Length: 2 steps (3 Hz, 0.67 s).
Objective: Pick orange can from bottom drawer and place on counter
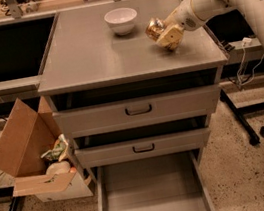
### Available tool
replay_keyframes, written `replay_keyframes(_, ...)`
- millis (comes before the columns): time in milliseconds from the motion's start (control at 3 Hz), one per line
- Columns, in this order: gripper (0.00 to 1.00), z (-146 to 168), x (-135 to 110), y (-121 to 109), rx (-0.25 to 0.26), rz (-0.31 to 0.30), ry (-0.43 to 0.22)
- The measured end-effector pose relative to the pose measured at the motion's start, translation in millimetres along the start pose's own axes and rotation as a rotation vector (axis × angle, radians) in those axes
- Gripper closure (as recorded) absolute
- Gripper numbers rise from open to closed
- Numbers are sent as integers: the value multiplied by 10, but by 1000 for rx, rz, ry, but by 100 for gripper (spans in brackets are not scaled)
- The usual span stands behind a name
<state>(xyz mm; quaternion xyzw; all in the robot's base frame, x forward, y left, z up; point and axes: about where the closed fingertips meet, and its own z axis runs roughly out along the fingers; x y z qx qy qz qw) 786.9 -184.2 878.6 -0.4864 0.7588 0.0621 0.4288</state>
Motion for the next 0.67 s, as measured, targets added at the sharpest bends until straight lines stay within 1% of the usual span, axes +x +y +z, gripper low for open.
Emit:
replay_keyframes(333,0,4,-13,-55,3,1,-8)
replay_keyframes(667,0,-94,-38,-90,28,-17,-34)
